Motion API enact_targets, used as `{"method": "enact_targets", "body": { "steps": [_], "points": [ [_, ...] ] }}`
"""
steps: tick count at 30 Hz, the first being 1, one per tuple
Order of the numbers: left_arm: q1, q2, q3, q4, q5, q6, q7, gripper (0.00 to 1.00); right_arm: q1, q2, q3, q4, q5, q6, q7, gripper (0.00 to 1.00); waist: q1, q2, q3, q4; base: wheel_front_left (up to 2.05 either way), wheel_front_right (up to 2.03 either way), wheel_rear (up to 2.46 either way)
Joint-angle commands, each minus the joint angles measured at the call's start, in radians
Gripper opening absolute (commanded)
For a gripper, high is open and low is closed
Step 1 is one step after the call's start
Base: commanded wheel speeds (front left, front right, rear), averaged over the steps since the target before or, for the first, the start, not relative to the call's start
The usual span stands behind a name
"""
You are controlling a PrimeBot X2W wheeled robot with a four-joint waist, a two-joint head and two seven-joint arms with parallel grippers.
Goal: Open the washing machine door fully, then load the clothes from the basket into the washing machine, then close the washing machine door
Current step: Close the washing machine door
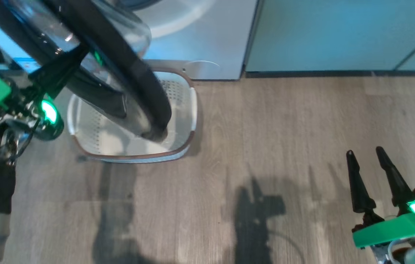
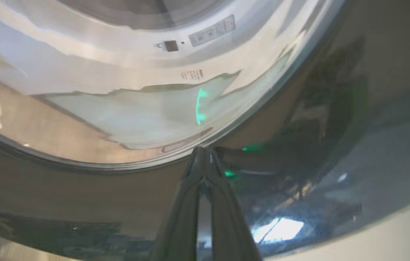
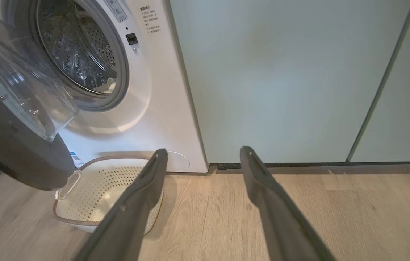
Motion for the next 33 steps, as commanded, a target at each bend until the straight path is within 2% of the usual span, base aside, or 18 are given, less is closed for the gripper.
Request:
{"method": "enact_targets", "body": {
  "steps": [1,6,14,21,33],
  "points": [
    [-0.054,0.034,0.038,-0.029,0.012,-0.014,-0.004,0.0,-0.021,-0.005,0.013,-0.033,0.006,0.0,-0.011,1.0,-0.0001,0.0,0.014,-0.024,0.0,0.0,0.0],
    [-0.11,0.002,0.033,0.033,0.049,-0.057,-0.05,0.0,-0.032,0.011,0.019,-0.027,0.007,0.0,-0.011,1.0,-0.0001,0.0,0.018,-0.073,0.0,0.0,0.0],
    [-0.19,-0.041,0.034,0.119,0.105,-0.093,-0.122,0.0,-0.049,0.016,0.032,-0.024,0.009,0.0,-0.011,1.0,-0.0001,0.0,0.023,-0.111,0.0,0.0,0.0],
    [-0.247,-0.06,0.047,0.189,0.147,-0.102,-0.168,0.0,-0.068,0.021,0.048,-0.015,0.012,0.0,-0.011,1.0,-0.0001,0.0,0.023,-0.146,0.0,0.0,0.0],
    [-0.213,-0.08,0.109,0.153,0.174,-0.103,-0.182,0.0,-0.069,0.034,0.042,-0.008,0.014,0.0,-0.011,1.0,-0.0001,0.0,0.01,-0.16,0.0,0.0,0.0]
  ]
}}
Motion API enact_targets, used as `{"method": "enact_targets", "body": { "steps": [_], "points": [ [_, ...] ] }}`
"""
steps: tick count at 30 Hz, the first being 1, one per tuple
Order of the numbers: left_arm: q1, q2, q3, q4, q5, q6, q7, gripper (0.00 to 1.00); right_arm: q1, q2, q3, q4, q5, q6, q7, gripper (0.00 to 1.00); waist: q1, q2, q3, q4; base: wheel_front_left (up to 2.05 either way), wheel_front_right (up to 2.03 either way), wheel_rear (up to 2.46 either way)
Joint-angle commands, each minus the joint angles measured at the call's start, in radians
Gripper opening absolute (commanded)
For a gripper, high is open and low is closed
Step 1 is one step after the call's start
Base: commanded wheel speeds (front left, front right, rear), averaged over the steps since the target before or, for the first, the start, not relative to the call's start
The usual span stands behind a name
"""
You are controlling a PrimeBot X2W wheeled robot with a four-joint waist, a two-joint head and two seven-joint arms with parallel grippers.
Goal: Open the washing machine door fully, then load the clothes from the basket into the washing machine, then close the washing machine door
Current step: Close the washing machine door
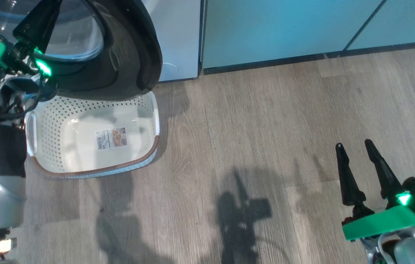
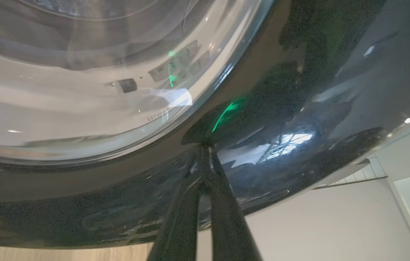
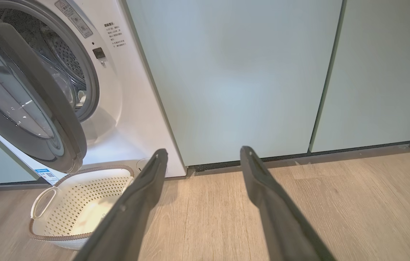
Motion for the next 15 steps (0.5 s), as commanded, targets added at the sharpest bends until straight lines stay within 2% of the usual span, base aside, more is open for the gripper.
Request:
{"method": "enact_targets", "body": {
  "steps": [1,8,13,14,15],
  "points": [
    [0.005,0.036,0.049,-0.05,-0.001,-0.009,0.009,0.0,-0.023,-0.001,0.008,-0.027,0.003,0.0,-0.01,1.0,0.0,0.0,-0.007,0.008,0.0,0.0,0.0],
    [0.095,0.015,0.094,-0.114,0.021,-0.009,-0.008,0.0,-0.01,0.001,-0.005,-0.027,-0.003,0.0,-0.01,1.0,0.0,0.0,-0.03,0.04,0.0,0.0,0.0],
    [0.189,-0.009,0.124,-0.173,0.097,-0.009,-0.094,0.0,0.003,-0.005,-0.021,-0.022,-0.007,0.0,-0.01,1.0,0.0,0.0,-0.063,0.071,0.0,0.0,0.0],
    [0.212,-0.013,0.124,-0.187,0.116,-0.009,-0.11,0.4,0.007,-0.006,-0.024,-0.021,-0.008,0.0,-0.01,1.0,0.0,0.0,-0.072,0.077,0.0,0.0,0.0],
    [0.236,-0.02,0.119,-0.203,0.131,-0.009,-0.121,0.6,0.012,-0.006,-0.027,-0.019,-0.009,0.0,-0.01,1.0,0.0,0.0,-0.084,0.083,0.0,0.0,0.0]
  ]
}}
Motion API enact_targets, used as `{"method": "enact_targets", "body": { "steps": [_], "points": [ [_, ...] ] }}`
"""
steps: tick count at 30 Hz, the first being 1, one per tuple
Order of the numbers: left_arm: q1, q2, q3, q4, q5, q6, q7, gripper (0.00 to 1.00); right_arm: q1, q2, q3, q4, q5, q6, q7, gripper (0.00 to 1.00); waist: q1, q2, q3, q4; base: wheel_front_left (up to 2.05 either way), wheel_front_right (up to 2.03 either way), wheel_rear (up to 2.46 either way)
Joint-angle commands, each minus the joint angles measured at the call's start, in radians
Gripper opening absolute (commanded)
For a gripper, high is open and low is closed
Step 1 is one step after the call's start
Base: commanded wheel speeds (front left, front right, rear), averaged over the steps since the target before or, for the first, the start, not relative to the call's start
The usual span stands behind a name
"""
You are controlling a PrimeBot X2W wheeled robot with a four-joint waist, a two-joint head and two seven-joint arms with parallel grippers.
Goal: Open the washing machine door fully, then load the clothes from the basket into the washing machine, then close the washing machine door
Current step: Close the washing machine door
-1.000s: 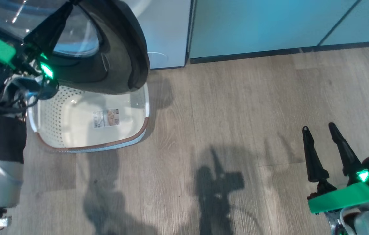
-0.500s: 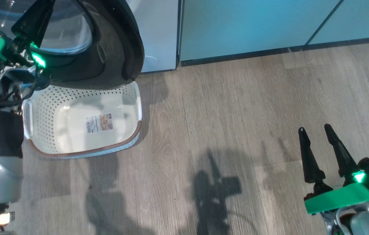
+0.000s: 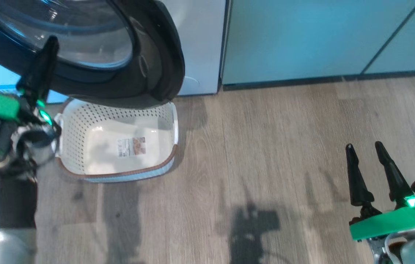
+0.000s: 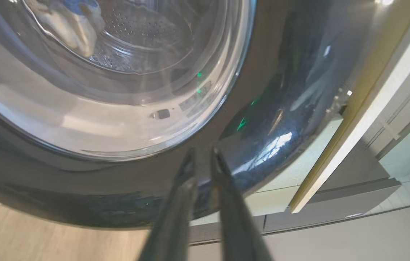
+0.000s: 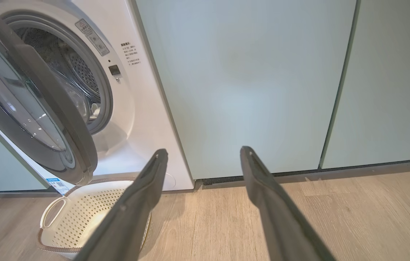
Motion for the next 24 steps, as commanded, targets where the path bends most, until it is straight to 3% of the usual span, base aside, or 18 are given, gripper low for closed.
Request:
{"method": "enact_targets", "body": {
  "steps": [1,2,11,17,20,24],
  "points": [
    [0.009,0.023,0.028,-0.051,0.015,-0.007,-0.013,0.93,0.008,-0.01,0.012,-0.027,-0.007,0.0,-0.01,1.0,0.0001,0.0,-0.026,0.018,0.0,0.0,0.0],
    [0.035,0.017,0.027,-0.07,0.03,-0.007,-0.028,1.0,0.012,-0.011,0.011,-0.025,-0.009,0.0,-0.01,1.0,0.0001,0.0,-0.037,0.023,0.0,0.0,0.0],
    [0.257,0.006,-0.047,-0.204,0.25,-0.007,-0.221,1.0,0.057,-0.02,0.001,-0.013,-0.023,0.0,-0.01,1.0,0.0001,0.0,-0.143,0.077,0.0,0.0,0.0],
    [0.396,0.039,-0.113,-0.231,0.538,-0.006,-0.419,1.0,0.093,-0.024,-0.002,-0.006,-0.029,0.0,-0.01,1.0,0.0001,0.0,-0.204,0.1,0.0,0.0,0.0],
    [0.45,0.05,-0.15,-0.24,0.701,0.026,-0.499,1.0,0.11,-0.027,0.001,-0.005,-0.032,0.0,-0.01,1.0,0.0001,0.0,-0.224,0.107,0.0,0.0,0.0],
    [0.512,0.066,-0.192,-0.266,0.896,0.102,-0.558,1.0,0.124,-0.033,0.006,-0.006,-0.035,0.0,-0.01,1.0,0.0001,0.0,-0.239,0.11,0.0,0.0,0.0]
  ]
}}
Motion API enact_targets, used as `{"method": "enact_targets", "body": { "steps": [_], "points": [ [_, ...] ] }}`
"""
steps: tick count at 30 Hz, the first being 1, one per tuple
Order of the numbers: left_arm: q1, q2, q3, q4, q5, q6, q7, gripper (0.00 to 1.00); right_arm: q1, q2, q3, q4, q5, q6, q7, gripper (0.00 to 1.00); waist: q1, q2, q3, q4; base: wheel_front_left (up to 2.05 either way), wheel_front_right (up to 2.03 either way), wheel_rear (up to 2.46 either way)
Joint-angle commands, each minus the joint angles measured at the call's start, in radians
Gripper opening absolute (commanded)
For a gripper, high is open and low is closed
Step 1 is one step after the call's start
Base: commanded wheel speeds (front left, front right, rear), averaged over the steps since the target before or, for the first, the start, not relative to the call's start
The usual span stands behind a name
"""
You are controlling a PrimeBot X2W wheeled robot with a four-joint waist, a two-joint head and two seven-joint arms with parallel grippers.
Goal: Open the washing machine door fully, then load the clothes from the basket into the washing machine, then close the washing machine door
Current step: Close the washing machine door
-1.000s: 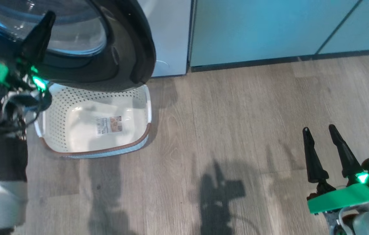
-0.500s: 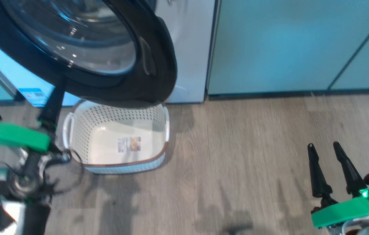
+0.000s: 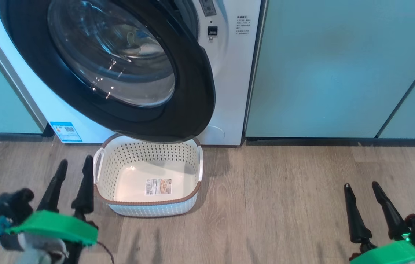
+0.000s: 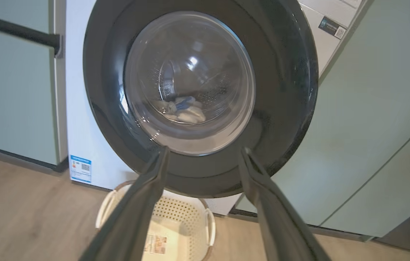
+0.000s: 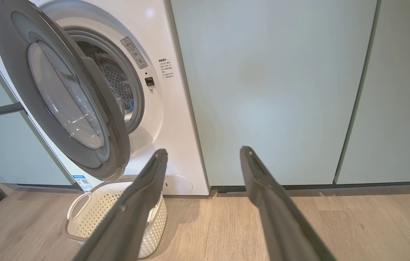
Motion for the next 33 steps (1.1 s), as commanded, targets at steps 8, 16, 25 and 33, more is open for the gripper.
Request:
{"method": "enact_targets", "body": {
  "steps": [8,16,25,33],
  "points": [
    [0.061,0.043,-0.023,-0.1,0.231,0.113,-0.035,1.0,0.008,-0.035,0.014,-0.033,-0.012,0.0,-0.01,1.0,0.0001,-0.0001,-0.013,-0.007,0.0,0.0,0.0],
    [0.095,0.026,-0.049,-0.116,0.251,0.135,-0.032,1.0,0.017,-0.036,0.01,-0.034,-0.011,0.0,-0.01,1.0,0.0001,-0.0001,-0.014,-0.015,0.0,0.0,0.0],
    [0.097,0.03,-0.056,-0.109,0.259,0.148,-0.03,1.0,0.015,-0.034,0.009,-0.033,-0.011,0.0,-0.01,1.0,0.0001,-0.0001,-0.016,-0.026,0.0,0.0,0.0],
    [0.088,0.033,-0.063,-0.109,0.263,0.154,-0.029,1.0,0.013,-0.031,0.003,-0.035,-0.013,0.0,-0.01,0.0,0.0001,-0.0001,-0.014,-0.023,0.0,0.0,0.0]
  ]
}}
